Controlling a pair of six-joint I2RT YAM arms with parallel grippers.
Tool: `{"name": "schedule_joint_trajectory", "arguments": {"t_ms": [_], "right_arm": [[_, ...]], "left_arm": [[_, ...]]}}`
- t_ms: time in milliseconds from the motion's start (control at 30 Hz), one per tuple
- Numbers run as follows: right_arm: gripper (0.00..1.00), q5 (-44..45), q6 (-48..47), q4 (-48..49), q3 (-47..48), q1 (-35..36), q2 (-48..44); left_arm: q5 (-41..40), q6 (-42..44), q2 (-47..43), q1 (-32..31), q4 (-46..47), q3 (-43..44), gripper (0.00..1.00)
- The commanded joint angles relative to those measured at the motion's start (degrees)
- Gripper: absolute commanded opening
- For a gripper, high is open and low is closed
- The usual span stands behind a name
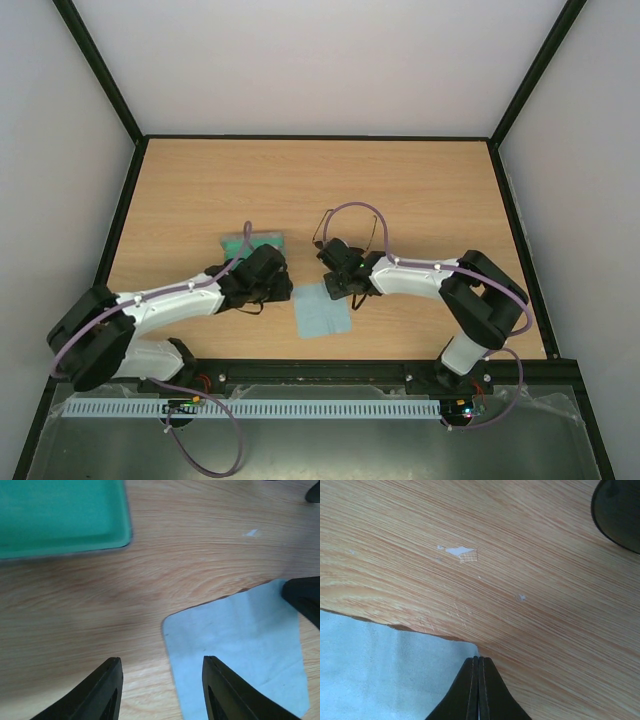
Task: Organize the sunglasses
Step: Fold the glasses cleaning cloth at the center of the board.
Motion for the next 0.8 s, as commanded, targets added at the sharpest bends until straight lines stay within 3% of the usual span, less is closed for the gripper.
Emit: {"name": "schedule_joint_trajectory", "arguments": {"t_ms": [0,300,767], "right_arm": [[0.01,-0.9,-0.8,0.1,0.5,0.0,0.4],[0.01,-1.5,-0.3,-0.1,0.2,-0.1,-0.3],[0.02,-2.2,0.5,-0.1,-1.2,-0.1,-2.4]], "left_arm": [[-2.6,0.6,4.3,-2.0,2.2,3.8,0.45],[-5.7,0.4,10.6,-4.4,2.3,6.0,0.25],[-7.9,0.8,15.4,-5.0,2.6,7.5,0.2]]}}
